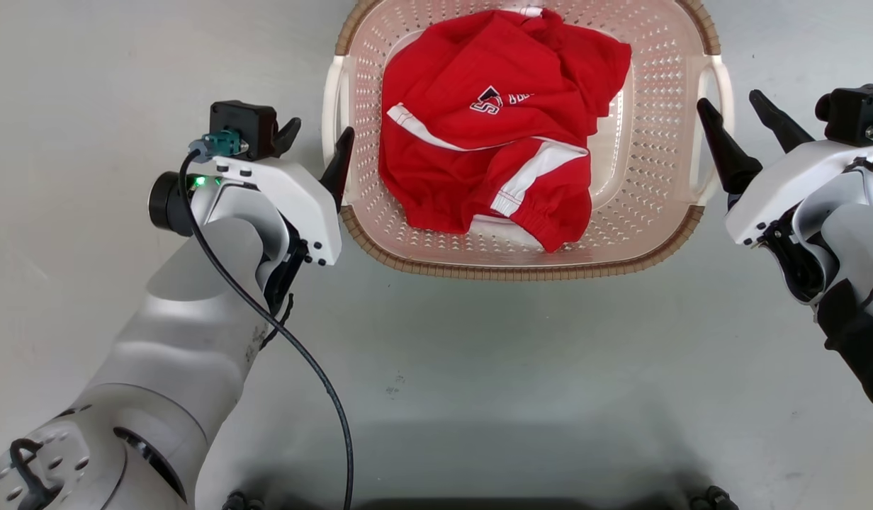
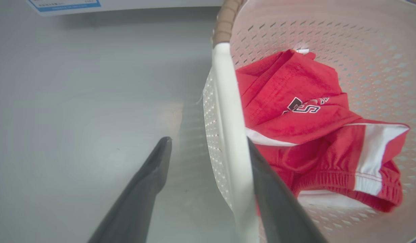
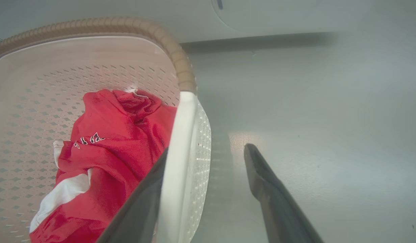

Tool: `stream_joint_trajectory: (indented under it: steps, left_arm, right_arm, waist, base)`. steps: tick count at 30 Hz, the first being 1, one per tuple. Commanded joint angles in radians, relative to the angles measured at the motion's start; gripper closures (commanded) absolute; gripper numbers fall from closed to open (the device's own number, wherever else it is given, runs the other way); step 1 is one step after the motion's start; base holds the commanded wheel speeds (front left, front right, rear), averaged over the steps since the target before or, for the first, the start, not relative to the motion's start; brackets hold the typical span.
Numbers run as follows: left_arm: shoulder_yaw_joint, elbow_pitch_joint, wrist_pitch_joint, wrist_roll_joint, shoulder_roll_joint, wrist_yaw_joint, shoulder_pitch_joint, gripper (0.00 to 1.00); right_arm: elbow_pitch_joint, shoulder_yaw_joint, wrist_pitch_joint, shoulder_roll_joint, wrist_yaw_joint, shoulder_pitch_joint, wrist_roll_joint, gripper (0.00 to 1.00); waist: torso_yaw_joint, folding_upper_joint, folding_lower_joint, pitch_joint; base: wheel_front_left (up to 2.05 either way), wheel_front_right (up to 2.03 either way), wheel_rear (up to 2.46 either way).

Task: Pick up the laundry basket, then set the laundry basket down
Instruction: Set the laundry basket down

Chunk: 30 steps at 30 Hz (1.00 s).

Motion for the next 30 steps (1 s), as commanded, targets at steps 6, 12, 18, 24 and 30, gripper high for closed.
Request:
stream_joint_trajectory:
  steps: [6, 12, 18, 24, 30]
  left_arm:
    - [0.024, 0.008, -0.01, 0.012, 0.044, 0.006, 0.045, 0.0]
    - [0.034, 0.009, -0.01, 0.021, 0.049, 0.006, 0.049, 0.0]
    - [0.047, 0.009, -0.01, 0.029, 0.054, 0.006, 0.055, 0.0]
    - [0.048, 0.011, -0.01, 0.035, 0.062, 0.006, 0.083, 0.0]
    - [0.045, 0.012, -0.01, 0.029, 0.069, 0.006, 0.111, 0.0]
  right_arm:
    - [0.015, 0.009, -0.006, -0.003, -0.004, 0.046, 0.009, 0.0]
    - [0.02, 0.013, -0.006, 0.002, -0.004, 0.044, 0.013, 0.0]
    - [0.019, 0.014, -0.006, 0.005, -0.004, 0.041, 0.014, 0.0]
    - [0.032, 0.02, -0.006, 0.015, -0.004, 0.063, 0.021, 0.0]
    - [0.057, 0.043, -0.006, 0.025, -0.004, 0.075, 0.039, 0.0]
  waist:
    - [-0.007, 0.0, 0.0, -0.028]
    - [-0.01, 0.0, 0.0, -0.038]
    - [-0.013, 0.0, 0.0, -0.043]
    - [-0.018, 0.0, 0.0, -0.082]
    - [-0.021, 0.0, 0.0, -0.13]
  base:
    - [0.0, 0.0, 0.0]
    - [0.0, 0.0, 0.0]
    - [0.0, 0.0, 0.0]
    - [0.0, 0.0, 0.0]
    - [0.0, 0.0, 0.0]
